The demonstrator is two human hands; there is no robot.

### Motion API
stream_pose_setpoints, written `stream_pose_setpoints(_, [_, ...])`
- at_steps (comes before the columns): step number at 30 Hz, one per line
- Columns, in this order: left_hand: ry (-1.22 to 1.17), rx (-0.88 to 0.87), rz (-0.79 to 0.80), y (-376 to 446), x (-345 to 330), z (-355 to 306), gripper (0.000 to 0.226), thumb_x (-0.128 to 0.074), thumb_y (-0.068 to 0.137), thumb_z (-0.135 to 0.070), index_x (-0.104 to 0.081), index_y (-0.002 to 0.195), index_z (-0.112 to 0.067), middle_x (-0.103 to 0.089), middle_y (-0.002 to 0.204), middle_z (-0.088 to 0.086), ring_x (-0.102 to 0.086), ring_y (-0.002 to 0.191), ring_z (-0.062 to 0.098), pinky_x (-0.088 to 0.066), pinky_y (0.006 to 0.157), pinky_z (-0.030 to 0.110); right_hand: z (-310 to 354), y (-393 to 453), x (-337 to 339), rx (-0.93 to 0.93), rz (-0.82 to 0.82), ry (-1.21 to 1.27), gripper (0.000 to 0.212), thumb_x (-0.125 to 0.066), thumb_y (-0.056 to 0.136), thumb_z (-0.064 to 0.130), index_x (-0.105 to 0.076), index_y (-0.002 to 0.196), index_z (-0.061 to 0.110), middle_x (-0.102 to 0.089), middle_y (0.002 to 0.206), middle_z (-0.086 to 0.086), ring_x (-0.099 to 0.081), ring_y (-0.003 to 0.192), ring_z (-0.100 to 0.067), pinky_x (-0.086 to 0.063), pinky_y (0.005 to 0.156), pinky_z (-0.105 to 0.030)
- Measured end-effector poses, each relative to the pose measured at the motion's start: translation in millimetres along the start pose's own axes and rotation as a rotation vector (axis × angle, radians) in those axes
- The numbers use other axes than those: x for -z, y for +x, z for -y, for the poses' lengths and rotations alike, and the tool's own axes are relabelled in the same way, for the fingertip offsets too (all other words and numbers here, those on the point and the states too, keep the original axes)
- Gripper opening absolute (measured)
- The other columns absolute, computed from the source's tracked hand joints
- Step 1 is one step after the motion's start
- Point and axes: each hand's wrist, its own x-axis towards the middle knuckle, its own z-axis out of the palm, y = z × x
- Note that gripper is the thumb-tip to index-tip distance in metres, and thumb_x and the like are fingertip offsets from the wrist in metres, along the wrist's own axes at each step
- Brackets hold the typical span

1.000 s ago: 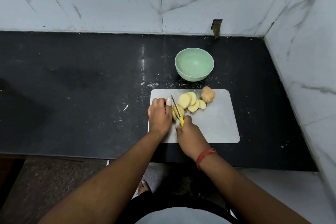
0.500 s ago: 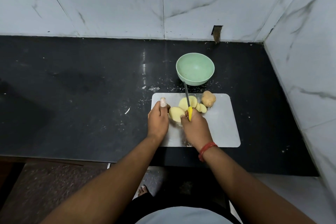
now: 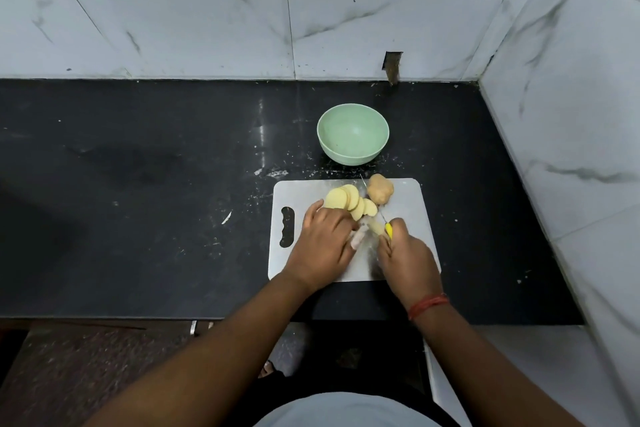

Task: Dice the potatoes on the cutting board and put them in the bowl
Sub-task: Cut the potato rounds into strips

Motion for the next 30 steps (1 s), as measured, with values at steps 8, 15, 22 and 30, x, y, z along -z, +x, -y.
stream_pose_setpoints(8, [0.104, -0.209, 0.090, -12.5, -7.4, -0.2, 0.031, -0.050, 0.103, -0.032, -0.067, 0.118, -0.012, -0.065, 0.122, 0.004, -0.057, 0.119, 0.026, -0.025, 0.120, 0.059, -9.0, -6.8, -5.3, -0.046, 0.115, 0.173, 0.027, -0.059, 0.091, 0.038, -0.044, 0.105, 0.022, -0.066, 0.084, -0.004, -0.062, 0.078, -0.028, -0.051, 0.065, -0.039])
stream_pose_setpoints(15, [0.191, -0.299, 0.115, -18.3, -10.4, 1.1, 0.026, -0.058, 0.101, -0.029, -0.068, 0.119, -0.014, -0.064, 0.124, 0.006, -0.055, 0.125, 0.028, -0.024, 0.121, 0.058, -11.4, -5.5, -3.8, -0.216, 0.043, 0.388, 0.015, -0.054, 0.097, 0.031, -0.052, 0.107, 0.020, -0.058, 0.081, 0.008, -0.058, 0.076, -0.017, -0.038, 0.064, -0.027])
stream_pose_setpoints(22, [0.248, -0.303, 0.145, -24.9, -16.6, -0.4, 0.031, -0.056, 0.103, -0.033, -0.067, 0.122, -0.011, -0.060, 0.136, 0.011, -0.050, 0.133, 0.032, -0.026, 0.120, 0.055, -3.2, -7.1, 3.4, -0.279, 0.043, 0.449, 0.016, -0.044, 0.102, 0.029, -0.048, 0.103, 0.014, -0.061, 0.084, -0.003, -0.058, 0.076, -0.023, -0.043, 0.064, -0.035])
stream_pose_setpoints(30, [0.297, -0.282, 0.177, -23.2, -16.3, -5.0, 0.038, -0.047, 0.106, -0.037, -0.064, 0.125, -0.009, -0.055, 0.145, 0.015, -0.044, 0.141, 0.033, -0.023, 0.122, 0.053, -0.5, -24.4, 8.6, -0.272, 0.157, 0.325, 0.015, -0.040, 0.103, 0.025, -0.043, 0.107, 0.010, -0.059, 0.087, -0.009, -0.054, 0.073, -0.024, -0.035, 0.058, -0.032])
